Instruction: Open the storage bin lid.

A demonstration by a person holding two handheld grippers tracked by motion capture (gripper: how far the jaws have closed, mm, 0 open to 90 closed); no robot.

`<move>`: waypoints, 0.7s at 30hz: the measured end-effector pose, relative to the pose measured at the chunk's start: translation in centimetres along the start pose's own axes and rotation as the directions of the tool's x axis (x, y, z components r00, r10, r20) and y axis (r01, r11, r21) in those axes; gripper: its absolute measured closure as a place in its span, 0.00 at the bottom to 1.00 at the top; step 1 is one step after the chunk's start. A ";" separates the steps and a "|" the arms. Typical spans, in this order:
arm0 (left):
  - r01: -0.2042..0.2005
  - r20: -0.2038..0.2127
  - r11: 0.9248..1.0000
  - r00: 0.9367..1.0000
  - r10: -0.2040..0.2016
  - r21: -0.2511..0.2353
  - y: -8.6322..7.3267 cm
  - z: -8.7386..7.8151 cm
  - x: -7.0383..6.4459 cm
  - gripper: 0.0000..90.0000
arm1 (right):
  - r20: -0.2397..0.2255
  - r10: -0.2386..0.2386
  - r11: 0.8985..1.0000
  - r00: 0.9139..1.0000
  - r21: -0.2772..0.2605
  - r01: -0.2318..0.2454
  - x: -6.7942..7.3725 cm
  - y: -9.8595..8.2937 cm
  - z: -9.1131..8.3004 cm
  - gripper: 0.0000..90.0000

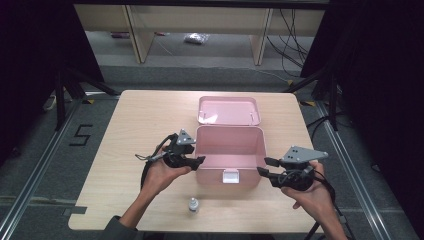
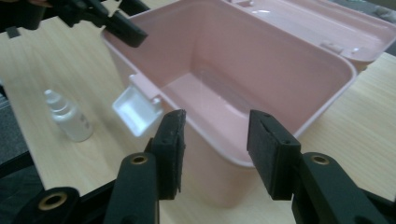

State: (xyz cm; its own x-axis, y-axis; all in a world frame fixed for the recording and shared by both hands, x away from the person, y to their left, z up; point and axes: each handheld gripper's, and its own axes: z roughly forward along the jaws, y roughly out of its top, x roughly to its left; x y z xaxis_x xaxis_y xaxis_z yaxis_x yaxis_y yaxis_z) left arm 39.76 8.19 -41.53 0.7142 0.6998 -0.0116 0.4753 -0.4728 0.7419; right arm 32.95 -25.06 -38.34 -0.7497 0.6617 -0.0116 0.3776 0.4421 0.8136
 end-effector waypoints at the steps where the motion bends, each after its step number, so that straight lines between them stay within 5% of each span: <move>1: 0.001 0.001 1.000 1.000 -0.001 -0.001 0.0 0.0 0.0 0.54 | -0.007 -0.005 1.000 1.000 0.003 0.005 0.3 0.0 0.0 0.64; 7: -0.003 0.000 1.000 1.000 0.003 0.002 0.0 0.0 0.0 0.54 | -0.047 0.002 1.000 0.999 0.026 -0.001 1.8 -0.1 0.3 0.62; 18: -0.010 0.004 1.000 1.000 0.010 0.003 0.1 0.0 0.0 0.54 | -0.142 -0.085 0.993 0.986 0.070 0.096 4.9 0.2 2.1 0.59; 21: -0.016 -0.003 1.000 1.000 0.016 0.007 0.1 0.0 0.0 0.54 | -0.170 -0.133 0.985 0.976 0.083 0.149 5.8 0.3 3.1 0.59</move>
State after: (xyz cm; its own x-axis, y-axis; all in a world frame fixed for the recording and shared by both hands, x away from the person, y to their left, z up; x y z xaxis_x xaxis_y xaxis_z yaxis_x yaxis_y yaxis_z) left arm 39.76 8.15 -41.44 0.7205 0.6935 0.0025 0.4674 -0.4882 0.7370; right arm 30.40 -19.28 -39.96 -0.8745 0.4845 -0.0212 0.3055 0.5842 0.7520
